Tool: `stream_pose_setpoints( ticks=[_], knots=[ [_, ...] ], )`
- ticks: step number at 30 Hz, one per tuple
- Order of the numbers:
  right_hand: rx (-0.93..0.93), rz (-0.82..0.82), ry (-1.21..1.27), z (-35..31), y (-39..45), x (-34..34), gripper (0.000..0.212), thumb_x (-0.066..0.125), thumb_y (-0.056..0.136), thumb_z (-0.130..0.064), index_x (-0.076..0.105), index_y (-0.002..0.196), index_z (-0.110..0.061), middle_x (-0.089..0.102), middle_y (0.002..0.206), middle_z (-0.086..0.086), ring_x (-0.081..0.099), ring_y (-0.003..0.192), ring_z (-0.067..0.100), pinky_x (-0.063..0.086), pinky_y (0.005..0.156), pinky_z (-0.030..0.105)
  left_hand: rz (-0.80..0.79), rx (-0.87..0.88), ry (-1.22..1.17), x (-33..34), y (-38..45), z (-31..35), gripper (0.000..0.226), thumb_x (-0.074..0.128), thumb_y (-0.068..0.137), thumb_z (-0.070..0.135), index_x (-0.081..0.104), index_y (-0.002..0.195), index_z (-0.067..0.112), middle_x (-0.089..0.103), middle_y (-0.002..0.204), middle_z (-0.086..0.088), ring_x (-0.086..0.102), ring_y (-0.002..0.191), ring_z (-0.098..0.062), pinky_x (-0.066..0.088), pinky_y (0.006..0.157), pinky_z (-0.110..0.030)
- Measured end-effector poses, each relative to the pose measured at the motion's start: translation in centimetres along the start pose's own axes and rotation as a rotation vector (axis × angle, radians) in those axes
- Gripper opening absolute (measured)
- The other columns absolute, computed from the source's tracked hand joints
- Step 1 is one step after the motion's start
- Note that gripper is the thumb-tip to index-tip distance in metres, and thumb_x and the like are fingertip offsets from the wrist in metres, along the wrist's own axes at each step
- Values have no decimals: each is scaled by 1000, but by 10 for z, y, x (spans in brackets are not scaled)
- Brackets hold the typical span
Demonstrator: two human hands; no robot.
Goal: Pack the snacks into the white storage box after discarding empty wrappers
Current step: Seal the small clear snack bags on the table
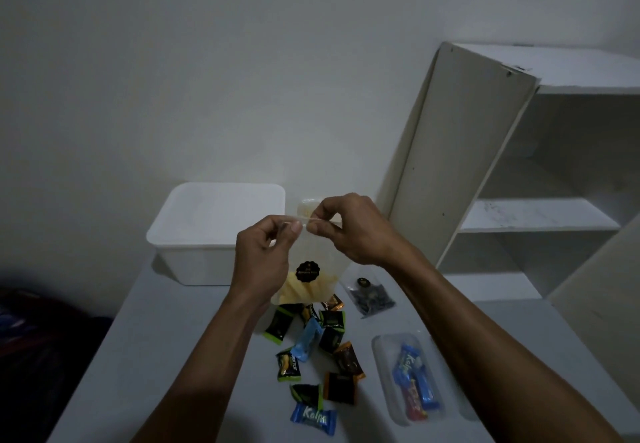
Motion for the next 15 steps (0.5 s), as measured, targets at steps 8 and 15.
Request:
stream_pose_setpoints(
  ticks=[8,15],
  knots=[
    [5,-12,-37,-1,-3,-6,8,67,92,-31,66,86,-26,71,88,-6,64,82,15,55,80,43,58,-16,-2,0,1,-3,9,66,92,14,70,85,18,68,83,-6,60,78,-9,49,71,-14],
    [-17,-9,-57,6,-2,-13,8,67,91,-32,69,88,-25,70,90,-9,64,83,12,56,78,45,66,-12,-31,2,2,1,9,65,92,13,69,85,18,66,83,-6,60,75,-7,48,68,-8]
  ],
)
Point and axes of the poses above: each hand's wrist, its own y-axis towards the middle knuckle, its own x-axis out of the palm, z = x × y, the point moved 7 cm from there along y, towards the middle knuckle
